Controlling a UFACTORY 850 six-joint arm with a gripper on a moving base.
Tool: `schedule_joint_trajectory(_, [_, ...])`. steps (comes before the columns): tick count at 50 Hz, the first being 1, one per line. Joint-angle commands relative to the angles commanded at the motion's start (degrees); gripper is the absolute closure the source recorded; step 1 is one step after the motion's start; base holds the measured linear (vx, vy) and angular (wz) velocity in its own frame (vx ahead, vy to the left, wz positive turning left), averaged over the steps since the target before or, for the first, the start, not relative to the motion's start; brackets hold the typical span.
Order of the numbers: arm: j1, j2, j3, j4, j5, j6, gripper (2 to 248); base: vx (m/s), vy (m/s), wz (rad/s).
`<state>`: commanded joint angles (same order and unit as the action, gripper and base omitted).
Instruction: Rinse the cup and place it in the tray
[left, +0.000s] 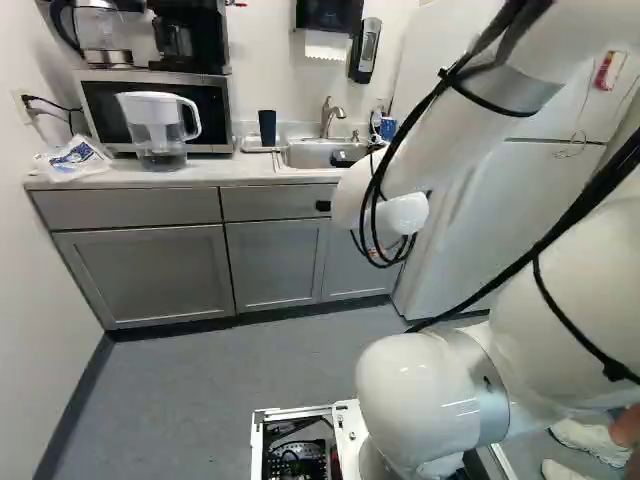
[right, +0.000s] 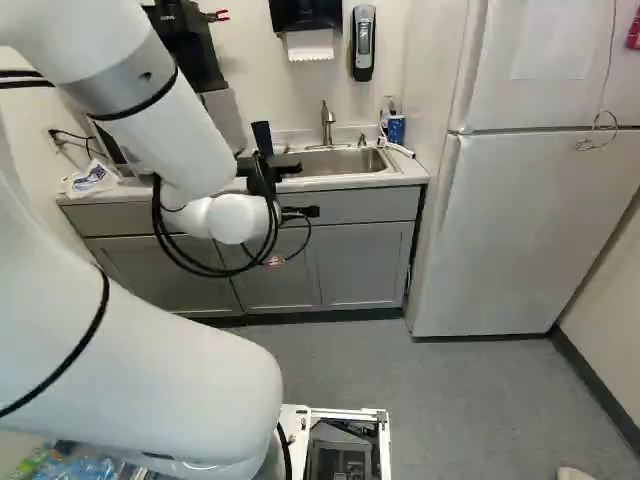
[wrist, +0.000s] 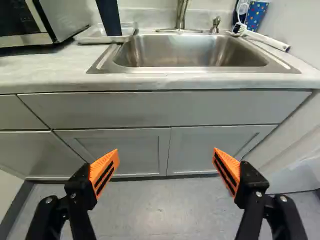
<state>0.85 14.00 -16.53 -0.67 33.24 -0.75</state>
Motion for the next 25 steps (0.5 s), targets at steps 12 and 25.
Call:
schedule_joint_trajectory(12, [-0.3,0.6,3.5,0.2,5.1,0.2,3,0.000,0.000,0.000])
schedule_joint_trajectory(25, [-0.5,1.1,6.6,0.4,9.6,0.4,3,0.000,0.000,0.000])
